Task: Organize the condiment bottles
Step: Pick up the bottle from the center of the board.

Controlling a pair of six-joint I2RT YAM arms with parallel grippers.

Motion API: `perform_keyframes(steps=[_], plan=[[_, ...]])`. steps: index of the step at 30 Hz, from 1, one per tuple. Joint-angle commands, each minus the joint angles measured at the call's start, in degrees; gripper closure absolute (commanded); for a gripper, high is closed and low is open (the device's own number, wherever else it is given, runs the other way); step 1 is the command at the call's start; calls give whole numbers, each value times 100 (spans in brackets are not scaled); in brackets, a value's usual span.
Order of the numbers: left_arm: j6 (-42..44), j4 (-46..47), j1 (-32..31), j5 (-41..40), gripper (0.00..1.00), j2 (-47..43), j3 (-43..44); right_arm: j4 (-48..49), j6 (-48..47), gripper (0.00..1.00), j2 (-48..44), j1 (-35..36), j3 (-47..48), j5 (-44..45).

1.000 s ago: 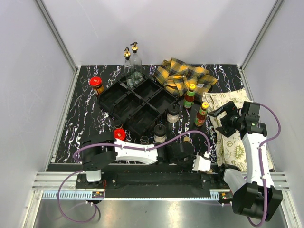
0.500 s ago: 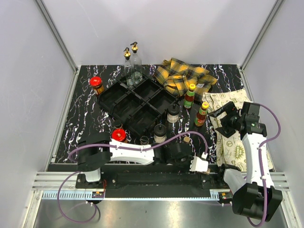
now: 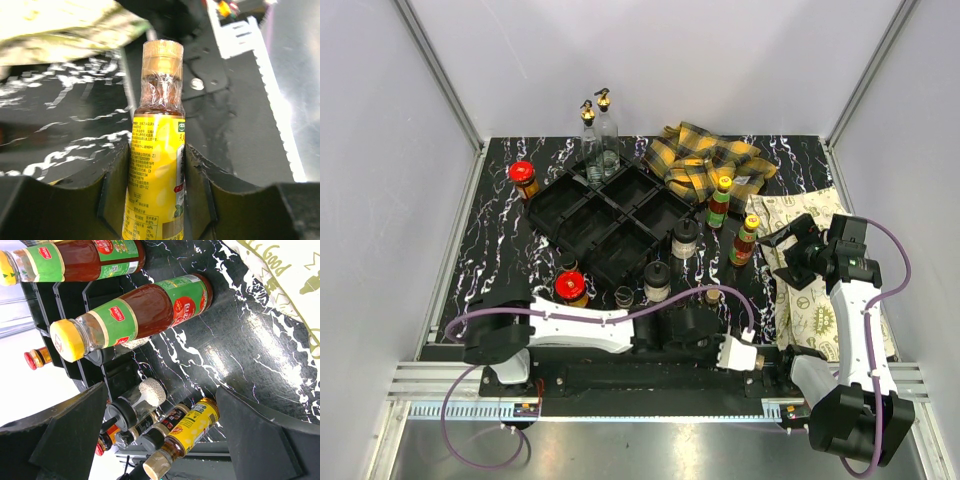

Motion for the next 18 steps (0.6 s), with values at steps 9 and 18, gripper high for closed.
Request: perform_keyframes(steps=[9,18], plan=[[-502,39,117,-1721,100,-872,712,117,-162,0,-221,-39,256,-38],[-871,-13,311,-2213,100,-1417,835,-120,-268,0,-678,-39,1002,760]])
